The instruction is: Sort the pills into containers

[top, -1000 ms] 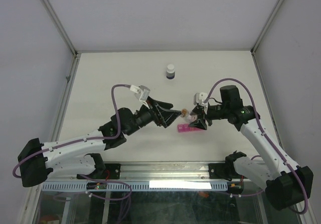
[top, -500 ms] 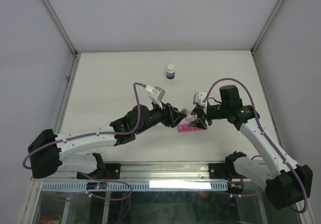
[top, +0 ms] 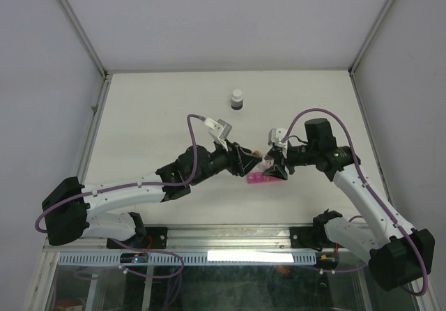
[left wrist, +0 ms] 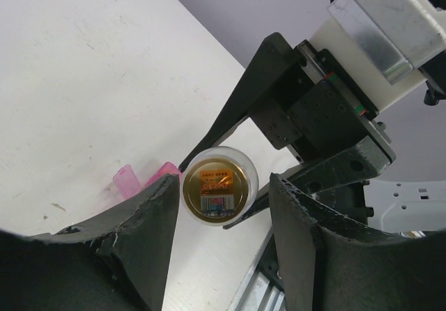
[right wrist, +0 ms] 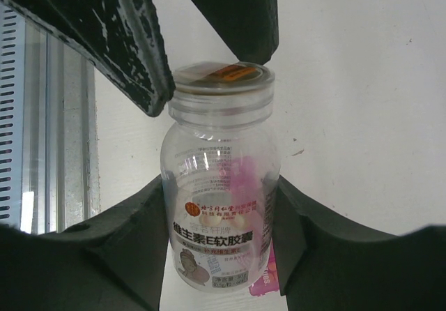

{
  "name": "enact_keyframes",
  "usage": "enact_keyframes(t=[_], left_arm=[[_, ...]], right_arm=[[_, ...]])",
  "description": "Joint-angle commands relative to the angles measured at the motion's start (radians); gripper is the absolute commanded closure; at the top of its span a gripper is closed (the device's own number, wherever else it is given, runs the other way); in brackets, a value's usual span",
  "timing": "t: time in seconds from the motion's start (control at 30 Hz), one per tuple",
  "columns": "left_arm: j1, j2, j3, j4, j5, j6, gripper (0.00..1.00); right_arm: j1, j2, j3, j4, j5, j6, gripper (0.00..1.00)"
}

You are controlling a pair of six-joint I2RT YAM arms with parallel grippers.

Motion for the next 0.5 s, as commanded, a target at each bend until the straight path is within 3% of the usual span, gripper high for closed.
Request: enact_keyframes(t=[0.0, 0.47], left_arm=[[0.0, -0.005, 0.012, 0.095, 0.038, -0.004, 0.47], [0.022, 0.018, 0.019, 0.076, 0.071, -0.023, 0.48]], right_arm=[[0.006, -0.01, 0.028, 0.024, -0.012, -0.01, 1.0], [0.006, -0.013, 0.032, 0.02, -0.019, -0.009, 1.0]])
